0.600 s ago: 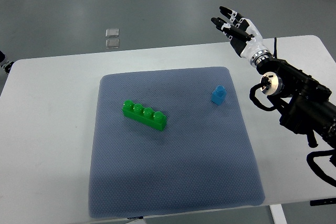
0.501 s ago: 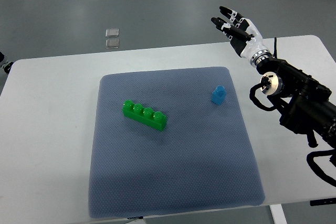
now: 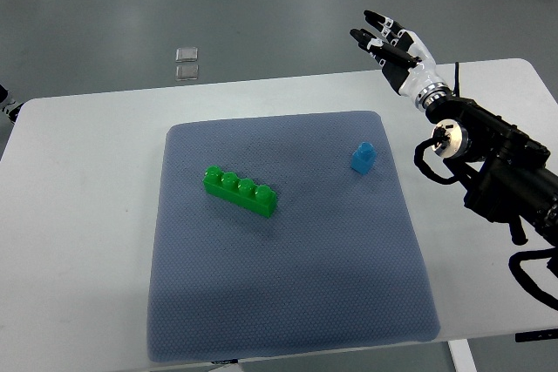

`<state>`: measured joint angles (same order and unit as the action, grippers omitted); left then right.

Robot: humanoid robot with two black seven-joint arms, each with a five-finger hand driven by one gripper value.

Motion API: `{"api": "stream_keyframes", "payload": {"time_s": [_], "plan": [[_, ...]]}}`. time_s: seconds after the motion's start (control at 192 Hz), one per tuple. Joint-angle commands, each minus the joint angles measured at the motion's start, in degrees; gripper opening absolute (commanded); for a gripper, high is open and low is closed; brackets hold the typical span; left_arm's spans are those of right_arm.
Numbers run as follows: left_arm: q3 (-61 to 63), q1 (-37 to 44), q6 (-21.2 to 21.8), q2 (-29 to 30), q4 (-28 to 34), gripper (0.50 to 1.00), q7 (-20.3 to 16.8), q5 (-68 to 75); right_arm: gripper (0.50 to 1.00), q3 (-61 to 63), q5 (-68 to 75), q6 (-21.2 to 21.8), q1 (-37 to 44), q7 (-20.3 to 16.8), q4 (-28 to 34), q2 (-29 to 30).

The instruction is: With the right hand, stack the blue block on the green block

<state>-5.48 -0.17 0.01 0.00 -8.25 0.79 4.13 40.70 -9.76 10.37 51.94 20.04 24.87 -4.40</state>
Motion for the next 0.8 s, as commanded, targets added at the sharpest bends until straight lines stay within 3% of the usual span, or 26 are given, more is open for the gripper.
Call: {"api": "stream_keyframes", "payload": {"time_s": [0.0,0.464,0.793], "plan": [[0.1,0.0,0.0,0.0,0.1,1.000,0.0,0.0,0.913,0.0,0.0,0.0,-0.1,0.0,0.0,0.0],[0.0,0.0,0.0,0.0,0.1,1.000,0.1,0.0,0.911,-0.1,0.0,-1.0,-0.2,-0.1,0.2,-0.2],[0.0,0.0,0.0,0.0,0.1,1.000,0.0,0.0,0.911,-4.4,-2.9,-0.3,3.1,-0.2,1.7,-4.8]]}}
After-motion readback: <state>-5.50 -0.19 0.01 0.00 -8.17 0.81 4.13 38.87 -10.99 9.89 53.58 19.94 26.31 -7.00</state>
